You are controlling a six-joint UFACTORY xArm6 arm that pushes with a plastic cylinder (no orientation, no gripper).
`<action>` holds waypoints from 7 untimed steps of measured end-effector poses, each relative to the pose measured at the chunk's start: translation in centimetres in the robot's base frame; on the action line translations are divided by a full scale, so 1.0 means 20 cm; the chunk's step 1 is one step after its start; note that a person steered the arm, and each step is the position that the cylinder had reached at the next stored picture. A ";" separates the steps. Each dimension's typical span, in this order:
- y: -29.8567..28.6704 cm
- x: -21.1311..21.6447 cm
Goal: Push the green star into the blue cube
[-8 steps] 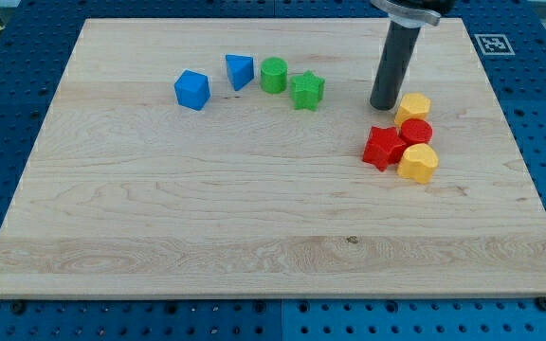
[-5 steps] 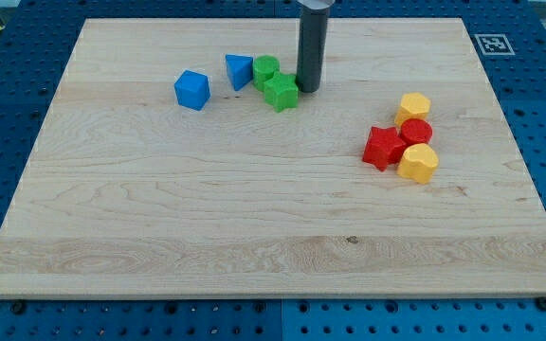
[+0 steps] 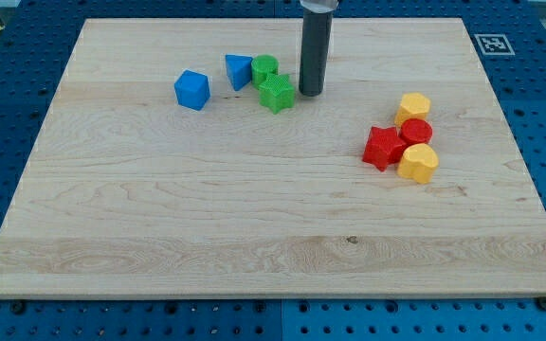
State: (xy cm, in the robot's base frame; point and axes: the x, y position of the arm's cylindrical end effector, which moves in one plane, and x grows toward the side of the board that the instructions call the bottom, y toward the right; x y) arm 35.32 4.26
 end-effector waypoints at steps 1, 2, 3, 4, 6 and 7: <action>-0.12 0.01; -0.37 0.01; -0.52 0.01; -0.39 0.01; -0.16 -0.10; -0.21 -0.26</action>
State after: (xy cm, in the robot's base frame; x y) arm 30.15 0.05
